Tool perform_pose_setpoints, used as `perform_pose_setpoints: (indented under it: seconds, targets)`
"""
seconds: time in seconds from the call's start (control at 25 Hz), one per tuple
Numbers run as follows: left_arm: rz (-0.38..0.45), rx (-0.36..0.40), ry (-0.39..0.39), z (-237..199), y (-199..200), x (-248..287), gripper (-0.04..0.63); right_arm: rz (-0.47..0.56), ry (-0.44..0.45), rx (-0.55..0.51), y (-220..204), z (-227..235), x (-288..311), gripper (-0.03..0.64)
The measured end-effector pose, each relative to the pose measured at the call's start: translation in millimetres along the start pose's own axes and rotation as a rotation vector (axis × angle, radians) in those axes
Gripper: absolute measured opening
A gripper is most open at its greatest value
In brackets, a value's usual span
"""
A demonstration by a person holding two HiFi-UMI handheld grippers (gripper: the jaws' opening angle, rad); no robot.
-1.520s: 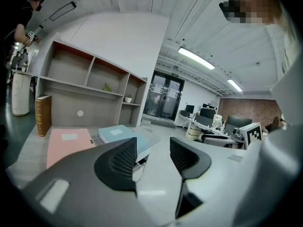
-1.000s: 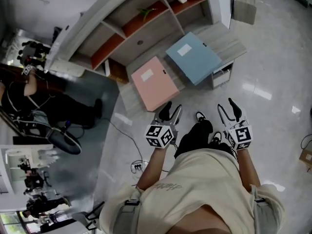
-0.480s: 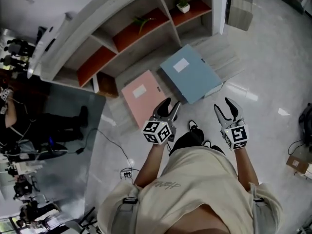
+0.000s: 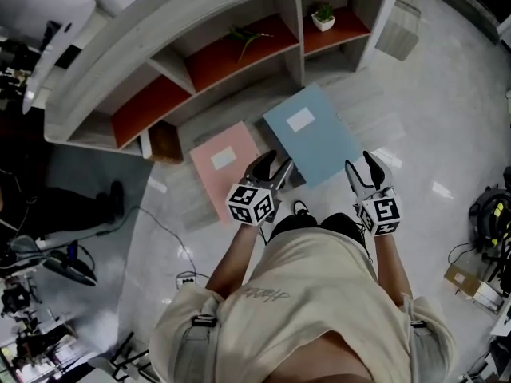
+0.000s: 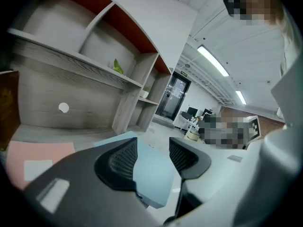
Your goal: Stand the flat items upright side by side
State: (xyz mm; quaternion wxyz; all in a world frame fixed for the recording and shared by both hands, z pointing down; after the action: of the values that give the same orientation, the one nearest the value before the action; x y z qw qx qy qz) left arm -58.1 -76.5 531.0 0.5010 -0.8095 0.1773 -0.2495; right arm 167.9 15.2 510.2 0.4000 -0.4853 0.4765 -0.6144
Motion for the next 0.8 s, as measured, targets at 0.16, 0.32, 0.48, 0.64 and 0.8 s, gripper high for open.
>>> perform_pose_setpoints:
  seconds: [0.16,0.32,0.48,0.64,0.8]
  targets:
    - [-0.001,-0.033,0.023,-12,0,10,0.232,-0.027,0.028,-0.03,6,14,24,0.23]
    - [-0.015,-0.078,0.072,-18,-8,18,0.23,-0.062,0.063,-0.071,7,34,47,0.233]
    - [-0.029,-0.131,0.14,-24,-12,27,0.236,-0.105,0.12,-0.06,2,61,78,0.233]
    - [-0.007,-0.282,0.227,-38,-15,41,0.238,-0.149,0.213,-0.068,2,85,110,0.234]
    - [-0.023,-0.307,0.328,-56,-26,54,0.253,-0.234,0.323,-0.054,-10,103,148,0.238]
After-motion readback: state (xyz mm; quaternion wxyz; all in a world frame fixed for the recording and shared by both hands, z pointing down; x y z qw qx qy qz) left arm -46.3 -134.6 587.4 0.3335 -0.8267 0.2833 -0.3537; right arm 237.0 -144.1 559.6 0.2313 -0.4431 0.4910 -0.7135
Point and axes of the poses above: the fingertips, and each gripper's own axes: x forward along the fingers, z to its right, y out of its top, the point moved 5 cm from there along -x, backward along the fingers, and after that the axes turned 5 degrees about z, right-handed, at the moved point
